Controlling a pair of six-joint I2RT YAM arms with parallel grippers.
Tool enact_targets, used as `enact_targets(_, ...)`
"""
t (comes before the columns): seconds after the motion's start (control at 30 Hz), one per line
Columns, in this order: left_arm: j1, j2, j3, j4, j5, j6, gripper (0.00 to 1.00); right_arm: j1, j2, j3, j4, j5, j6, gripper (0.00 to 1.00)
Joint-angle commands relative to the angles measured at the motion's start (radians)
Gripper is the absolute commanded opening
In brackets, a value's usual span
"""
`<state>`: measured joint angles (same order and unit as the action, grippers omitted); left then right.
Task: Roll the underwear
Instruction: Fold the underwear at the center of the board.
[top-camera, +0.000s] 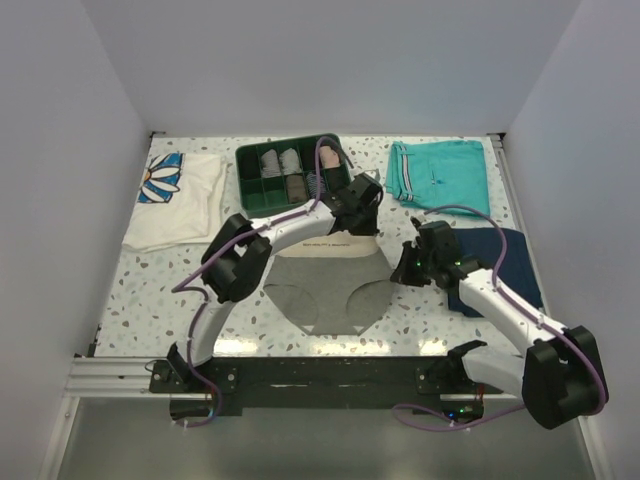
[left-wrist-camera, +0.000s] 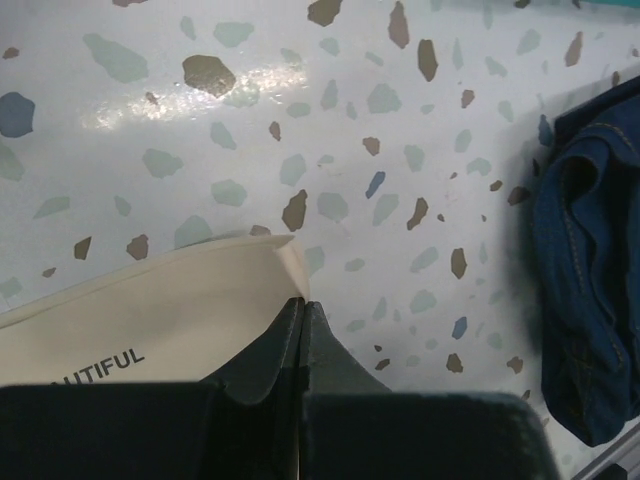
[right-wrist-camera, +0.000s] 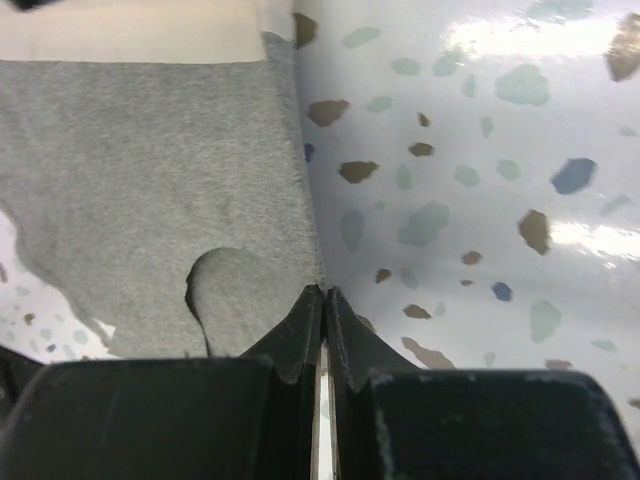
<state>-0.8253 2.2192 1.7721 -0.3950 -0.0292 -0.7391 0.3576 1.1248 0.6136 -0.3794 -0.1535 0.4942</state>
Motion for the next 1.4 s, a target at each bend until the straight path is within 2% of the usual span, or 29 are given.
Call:
enact_targets(0.0, -0.015, -0.047, 0.03, 0.059, 0.023, 0.007, 0.0, -0.005, -0.007, 0.052, -0.114, 0.065, -0.034, 0.0)
enact_targets(0.33, -0.015, -0.098, 0.003, 0.07, 0.006, 0.041, 0.0, -0.003, -0.013, 0.143, -0.115, -0.095, -0.01, 0.05)
enact_targets(0.57, 0.011, -0.168, -0.091, 0.125, 0.009, 0.047, 0.0, 0.01, 0.016, 0.155, -0.124, -0.103, 0.018, 0.06)
enact_targets(0.87, 0.058, -0.268, -0.22, 0.168, 0.015, 0.063, 0.0, 0.173, 0.053, 0.195, -0.09, -0.023, 0.098, 0.06)
enact_targets(1.37, 0.175, -0.437, -0.442, 0.243, 0.087, 0.135, 0.0, 0.355, 0.161, 0.313, -0.049, 0.02, 0.204, 0.06)
